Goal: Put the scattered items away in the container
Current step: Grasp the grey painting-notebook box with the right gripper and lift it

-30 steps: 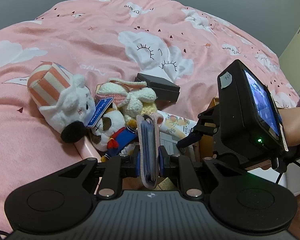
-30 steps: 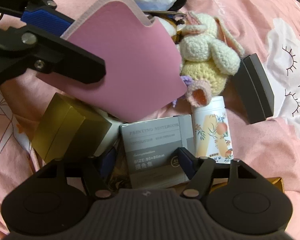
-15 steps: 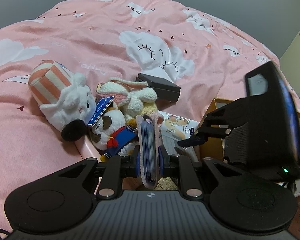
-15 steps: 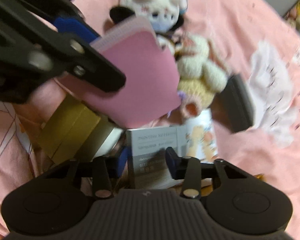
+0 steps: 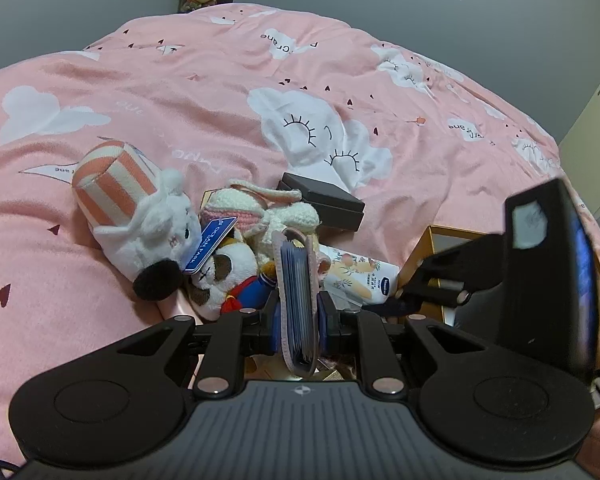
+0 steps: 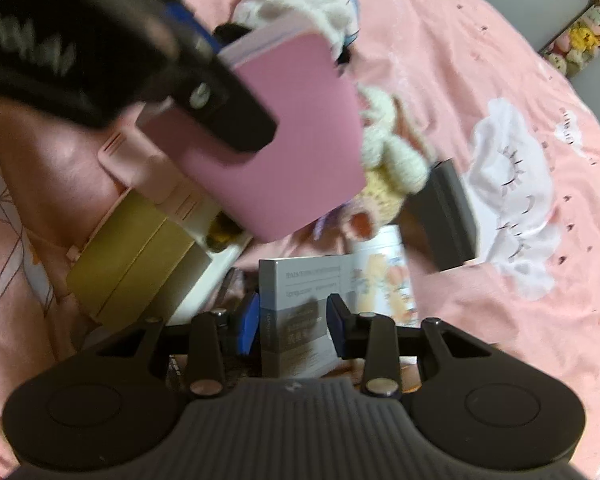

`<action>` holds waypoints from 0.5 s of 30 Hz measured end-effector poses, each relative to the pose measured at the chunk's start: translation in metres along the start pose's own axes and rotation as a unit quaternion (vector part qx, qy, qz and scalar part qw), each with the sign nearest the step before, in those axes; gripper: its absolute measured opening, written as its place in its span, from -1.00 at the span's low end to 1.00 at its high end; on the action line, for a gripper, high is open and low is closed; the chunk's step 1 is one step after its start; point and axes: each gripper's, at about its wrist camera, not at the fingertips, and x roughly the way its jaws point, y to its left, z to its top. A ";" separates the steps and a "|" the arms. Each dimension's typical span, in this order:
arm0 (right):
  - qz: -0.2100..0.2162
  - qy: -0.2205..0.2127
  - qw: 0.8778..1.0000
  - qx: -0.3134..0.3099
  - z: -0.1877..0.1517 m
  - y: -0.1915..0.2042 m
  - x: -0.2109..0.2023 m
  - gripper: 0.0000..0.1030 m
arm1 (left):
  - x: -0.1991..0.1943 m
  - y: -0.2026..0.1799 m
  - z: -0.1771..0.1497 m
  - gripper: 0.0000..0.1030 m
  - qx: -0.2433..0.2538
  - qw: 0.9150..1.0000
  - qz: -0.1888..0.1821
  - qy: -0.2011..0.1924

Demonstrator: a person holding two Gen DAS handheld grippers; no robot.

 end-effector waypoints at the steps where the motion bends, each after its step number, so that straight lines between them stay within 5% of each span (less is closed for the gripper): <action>1: 0.009 0.002 1.000 0.002 -0.002 0.001 0.003 -0.24 | 0.000 0.001 0.000 -0.61 -0.002 1.000 0.000 0.000; 15: 0.044 0.038 0.998 0.018 -0.021 0.003 0.033 0.42 | 0.001 0.003 0.000 -0.60 -0.005 1.000 -0.001 0.004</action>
